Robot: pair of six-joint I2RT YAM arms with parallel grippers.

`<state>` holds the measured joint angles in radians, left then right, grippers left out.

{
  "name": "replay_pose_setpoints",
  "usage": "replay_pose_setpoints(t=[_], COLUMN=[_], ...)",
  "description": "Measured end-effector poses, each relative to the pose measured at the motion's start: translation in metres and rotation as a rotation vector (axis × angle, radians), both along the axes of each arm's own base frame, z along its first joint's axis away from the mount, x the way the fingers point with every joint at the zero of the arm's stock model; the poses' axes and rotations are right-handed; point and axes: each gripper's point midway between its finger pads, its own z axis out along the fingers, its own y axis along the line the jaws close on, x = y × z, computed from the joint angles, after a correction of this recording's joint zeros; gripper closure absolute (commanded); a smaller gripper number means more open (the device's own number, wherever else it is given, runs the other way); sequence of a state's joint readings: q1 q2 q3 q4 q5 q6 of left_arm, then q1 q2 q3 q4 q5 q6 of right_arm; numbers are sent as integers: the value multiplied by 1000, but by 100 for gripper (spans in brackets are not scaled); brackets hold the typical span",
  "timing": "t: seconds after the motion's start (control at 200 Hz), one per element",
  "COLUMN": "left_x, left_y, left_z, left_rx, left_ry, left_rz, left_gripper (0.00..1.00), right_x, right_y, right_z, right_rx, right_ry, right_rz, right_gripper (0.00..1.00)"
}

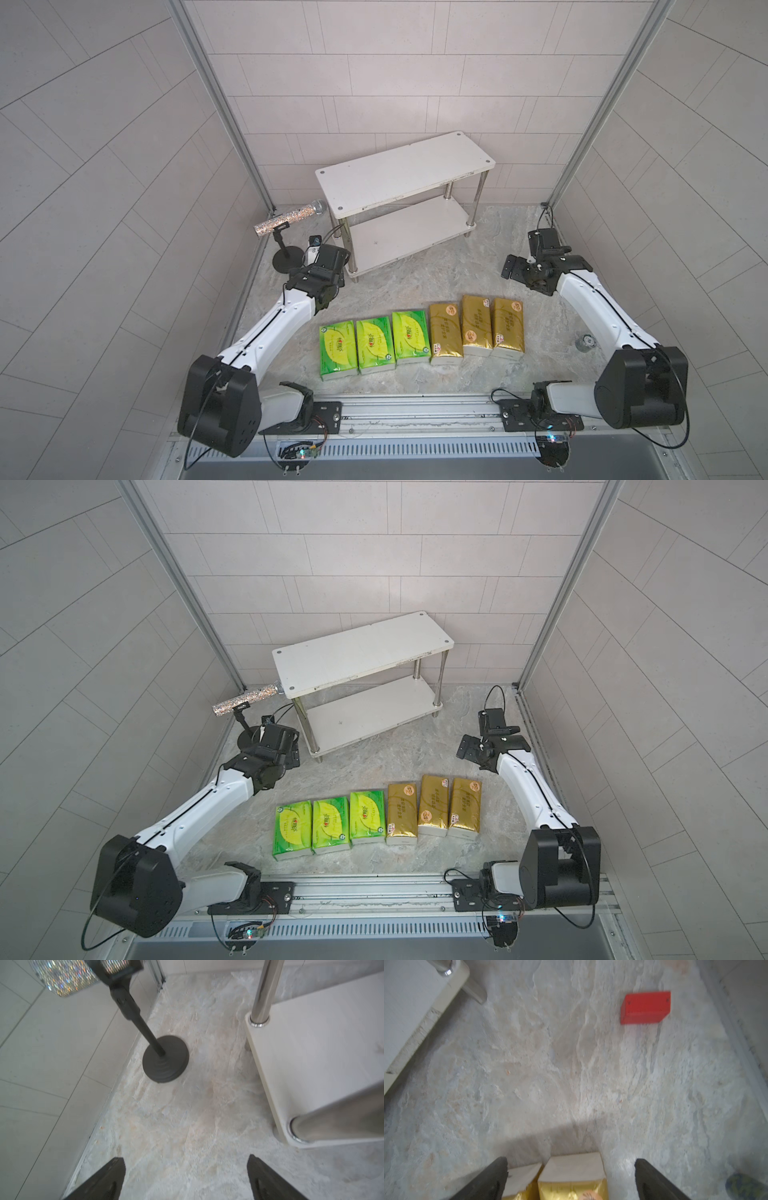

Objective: Place the tissue boxes on the shelf by color
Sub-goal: Move the box of tissues to the center of the board.

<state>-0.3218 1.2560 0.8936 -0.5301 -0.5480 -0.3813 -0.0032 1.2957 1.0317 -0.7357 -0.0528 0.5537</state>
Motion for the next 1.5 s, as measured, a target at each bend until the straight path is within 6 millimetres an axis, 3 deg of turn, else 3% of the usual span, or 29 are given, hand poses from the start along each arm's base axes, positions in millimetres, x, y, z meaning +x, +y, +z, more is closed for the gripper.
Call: replay_pose_setpoints(t=[0.105, 0.235, 0.34, 0.53, 1.071, 1.241, 1.361, 1.496], left_x=[-27, -58, -70, -79, -83, -85, -85, -85], left_y=[9, 17, 18, 14, 2, 1, -1, -6], left_z=[-4, 10, 16, 0, -9, -5, -5, -6], left_rx=[-7, -58, -94, -121, -185, -196, -209, -234], left_ry=[45, 6, -20, 60, 109, 90, 93, 98], left_rz=[40, 61, 68, 68, 29, 25, 17, 3], left_gripper=[0, 0, 0, 0, 0, 0, 0, 0], right_x=[-33, -65, -83, -108, -100, -94, -88, -72], right_y=[8, 18, 25, 32, 40, 40, 42, 41], right_z=[-7, -4, -7, -26, -53, -64, -73, -72], right_rx=[26, 42, 46, 49, 39, 32, 31, 9], right_ry=[50, 63, 75, 148, 258, 288, 314, 327], right_rz=[-6, 18, 55, 114, 154, 151, 164, 183], right_gripper=[1, 0, 0, 0, 0, 7, 17, 26])
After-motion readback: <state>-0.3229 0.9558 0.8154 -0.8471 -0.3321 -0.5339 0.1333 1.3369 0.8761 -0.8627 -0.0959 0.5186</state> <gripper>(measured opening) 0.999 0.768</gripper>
